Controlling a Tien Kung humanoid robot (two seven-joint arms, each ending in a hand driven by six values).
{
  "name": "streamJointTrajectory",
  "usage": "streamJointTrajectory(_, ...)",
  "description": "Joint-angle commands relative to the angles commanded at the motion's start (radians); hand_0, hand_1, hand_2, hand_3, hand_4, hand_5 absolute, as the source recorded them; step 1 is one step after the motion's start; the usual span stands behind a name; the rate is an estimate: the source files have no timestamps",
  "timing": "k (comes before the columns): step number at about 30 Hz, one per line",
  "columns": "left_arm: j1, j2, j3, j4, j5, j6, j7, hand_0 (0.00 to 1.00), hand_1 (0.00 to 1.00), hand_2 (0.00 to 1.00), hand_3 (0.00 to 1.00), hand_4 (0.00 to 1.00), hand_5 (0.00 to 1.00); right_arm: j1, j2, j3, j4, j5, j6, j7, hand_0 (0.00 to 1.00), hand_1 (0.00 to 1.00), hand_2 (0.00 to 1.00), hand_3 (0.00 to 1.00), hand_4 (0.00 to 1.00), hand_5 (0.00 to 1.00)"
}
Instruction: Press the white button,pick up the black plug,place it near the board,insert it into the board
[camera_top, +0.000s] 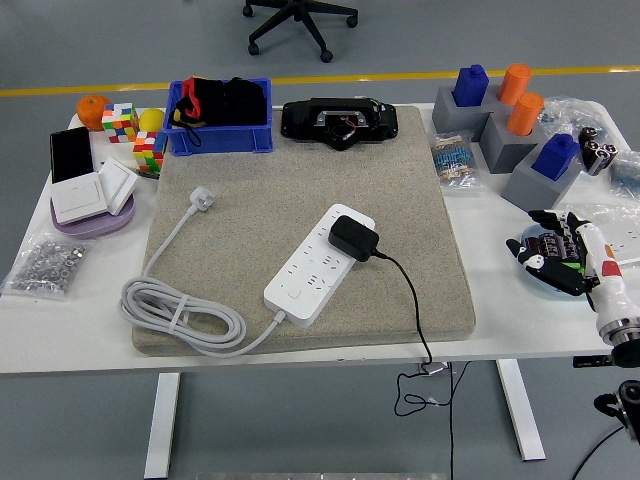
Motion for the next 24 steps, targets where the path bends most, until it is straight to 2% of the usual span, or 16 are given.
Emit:
streamJointTrajectory(5, -0.003, -0.002, -0.009, 0.0, -0.003, 0.004, 0.003, 0.69, 0.637, 0.613, 0.632, 0.559, 0.165, -0.003, -0.003, 0.02, 0.007, -0.003, 0.009, -0.007, 0.874, 0.797, 0.728, 0.664, 0.863, 0.31)
streamJointTrajectory(15, -0.021, -0.01, 0.041, 0.0, -0.057, 0.002, 0.003, 0.69, 0.637, 0.613, 0.632, 0.559, 0.165, -0.004, 0.009, 0.027, 0.001, -0.004, 0.002, -0.002, 0.873, 0.796, 0.727, 0.674, 0.862, 0.31)
streamJointTrajectory(24, -0.024, 0.0, 0.011, 0.0, -0.024, 0.003, 0.008, 0.69, 0.638, 0.613, 0.633, 0.559, 0.165, 0.003, 0.004, 0.025, -0.004, 0.001, 0.002, 0.002, 0.873, 0.795, 0.728, 0.675, 0.86, 0.309)
